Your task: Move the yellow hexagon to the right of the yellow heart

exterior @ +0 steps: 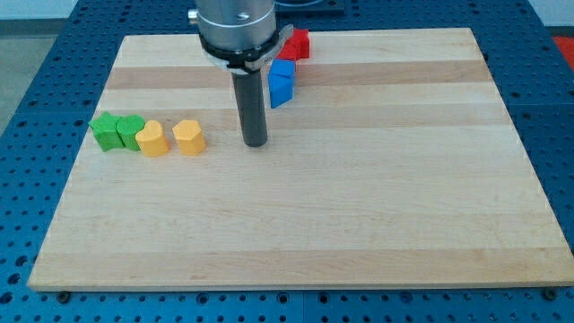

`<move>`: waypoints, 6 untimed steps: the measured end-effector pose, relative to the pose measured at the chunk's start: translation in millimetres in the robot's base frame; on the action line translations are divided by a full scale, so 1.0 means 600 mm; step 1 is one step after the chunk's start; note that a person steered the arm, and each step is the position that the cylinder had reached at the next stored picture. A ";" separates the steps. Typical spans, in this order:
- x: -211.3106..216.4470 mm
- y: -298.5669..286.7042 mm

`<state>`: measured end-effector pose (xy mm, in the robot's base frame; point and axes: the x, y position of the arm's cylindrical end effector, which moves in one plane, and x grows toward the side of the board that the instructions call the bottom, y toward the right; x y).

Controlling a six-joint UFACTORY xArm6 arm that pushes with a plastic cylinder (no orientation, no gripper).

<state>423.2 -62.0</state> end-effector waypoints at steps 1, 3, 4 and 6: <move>0.000 -0.041; 0.000 -0.098; 0.000 -0.115; 0.043 -0.093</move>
